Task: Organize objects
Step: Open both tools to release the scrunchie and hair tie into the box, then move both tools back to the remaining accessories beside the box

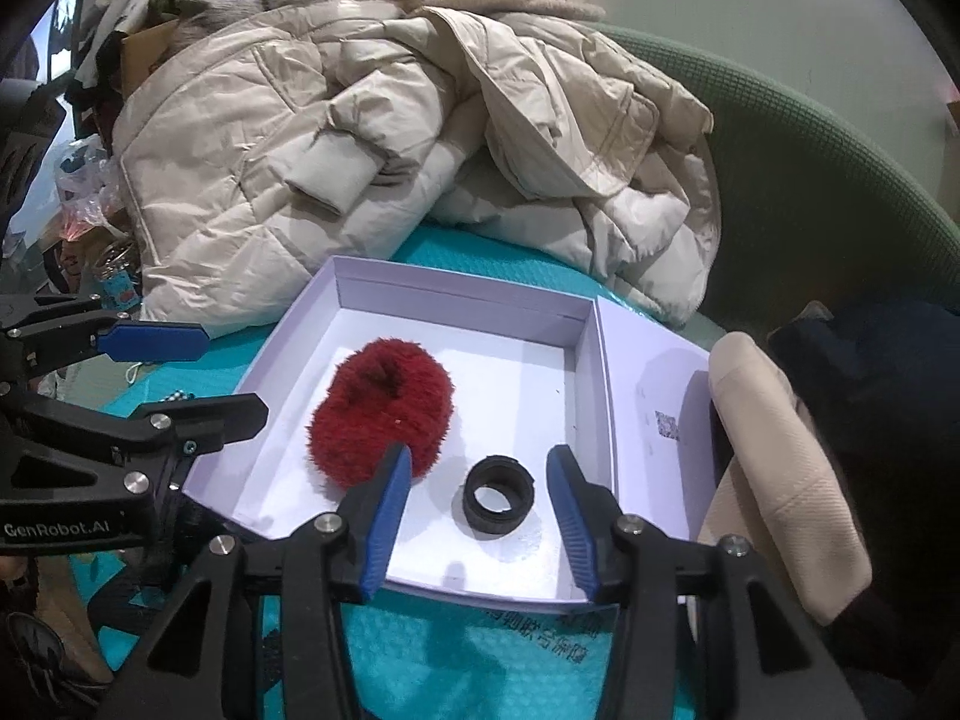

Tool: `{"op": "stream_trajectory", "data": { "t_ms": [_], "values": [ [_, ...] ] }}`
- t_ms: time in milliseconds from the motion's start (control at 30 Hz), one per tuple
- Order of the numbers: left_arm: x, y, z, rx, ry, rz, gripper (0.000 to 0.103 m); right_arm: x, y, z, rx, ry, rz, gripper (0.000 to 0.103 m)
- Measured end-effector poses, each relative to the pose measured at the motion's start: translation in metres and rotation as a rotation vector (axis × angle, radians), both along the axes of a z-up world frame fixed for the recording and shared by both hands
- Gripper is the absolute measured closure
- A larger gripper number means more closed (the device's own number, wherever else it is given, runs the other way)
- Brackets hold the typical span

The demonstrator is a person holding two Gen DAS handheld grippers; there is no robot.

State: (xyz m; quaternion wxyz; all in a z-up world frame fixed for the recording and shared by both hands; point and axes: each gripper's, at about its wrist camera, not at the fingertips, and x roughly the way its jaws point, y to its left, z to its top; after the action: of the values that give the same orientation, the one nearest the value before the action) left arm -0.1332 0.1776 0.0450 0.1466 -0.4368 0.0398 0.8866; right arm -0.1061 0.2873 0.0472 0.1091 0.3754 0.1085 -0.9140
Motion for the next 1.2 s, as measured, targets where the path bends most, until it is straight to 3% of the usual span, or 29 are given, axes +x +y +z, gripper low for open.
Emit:
{"op": "stream_trajectory", "data": {
  "t_ms": [367, 800, 1200],
  "values": [
    [0.032, -0.038, 0.020, 0.008, 0.043, 0.061, 0.037, 0.021, -0.035, 0.014, 0.004, 0.024, 0.058, 0.046],
    [0.065, -0.092, 0.030, 0.000, 0.061, 0.167, 0.030, 0.034, -0.082, 0.014, -0.014, 0.020, 0.156, 0.045],
    [0.091, -0.135, 0.030, -0.001, 0.059, 0.259, 0.029, 0.048, -0.122, 0.006, -0.035, -0.002, 0.264, 0.044]
  ]
}}
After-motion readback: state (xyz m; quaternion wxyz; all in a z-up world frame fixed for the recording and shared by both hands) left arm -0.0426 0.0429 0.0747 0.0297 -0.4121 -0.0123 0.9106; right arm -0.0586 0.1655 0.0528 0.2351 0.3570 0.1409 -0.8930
